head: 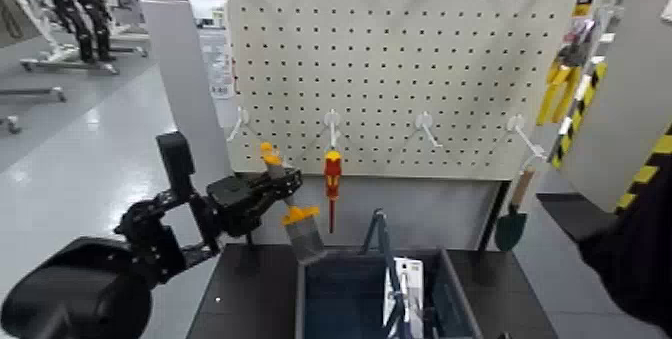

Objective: Put the yellow paint brush into the crate.

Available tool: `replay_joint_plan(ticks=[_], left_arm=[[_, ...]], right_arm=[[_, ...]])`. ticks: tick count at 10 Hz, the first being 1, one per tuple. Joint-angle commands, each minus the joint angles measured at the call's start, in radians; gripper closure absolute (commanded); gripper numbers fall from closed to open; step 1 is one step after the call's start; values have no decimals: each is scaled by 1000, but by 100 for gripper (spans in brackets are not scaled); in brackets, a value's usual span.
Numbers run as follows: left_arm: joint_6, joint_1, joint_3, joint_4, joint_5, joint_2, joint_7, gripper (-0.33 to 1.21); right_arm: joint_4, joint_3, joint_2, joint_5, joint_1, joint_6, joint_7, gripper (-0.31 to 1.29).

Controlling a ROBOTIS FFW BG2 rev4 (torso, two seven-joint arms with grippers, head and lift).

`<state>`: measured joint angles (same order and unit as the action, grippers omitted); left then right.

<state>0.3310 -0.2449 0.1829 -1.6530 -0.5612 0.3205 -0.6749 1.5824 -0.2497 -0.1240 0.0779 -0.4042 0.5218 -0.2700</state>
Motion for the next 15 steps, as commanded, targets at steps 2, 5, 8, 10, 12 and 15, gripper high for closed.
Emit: replay_joint_plan(ticks=[2,5,8,10,12,15], left_arm=[[-55,9,75,96,-114,-17,11,118],[-132,-4,170,208,-181,-37,15,118],[-142,-30,251,285,-195,-49,29,118],[-142,-42,291,334,-215,-52,41,118],[-142,-48,322,368,-255,-52,57,118],[-113,-51,349,380,-312,-54,77,118]], right_arm=[[-4,-2,0,6,1,4,0,13],[-7,-5,0,8,4,6,0,13],[-9,-6,1,13,4,6,0,13],[-10,-6,3,14,4,6,0,13],[-12,-8,3,16,4,9,0,13],[-13,-10,4,19,4,9,0,13]])
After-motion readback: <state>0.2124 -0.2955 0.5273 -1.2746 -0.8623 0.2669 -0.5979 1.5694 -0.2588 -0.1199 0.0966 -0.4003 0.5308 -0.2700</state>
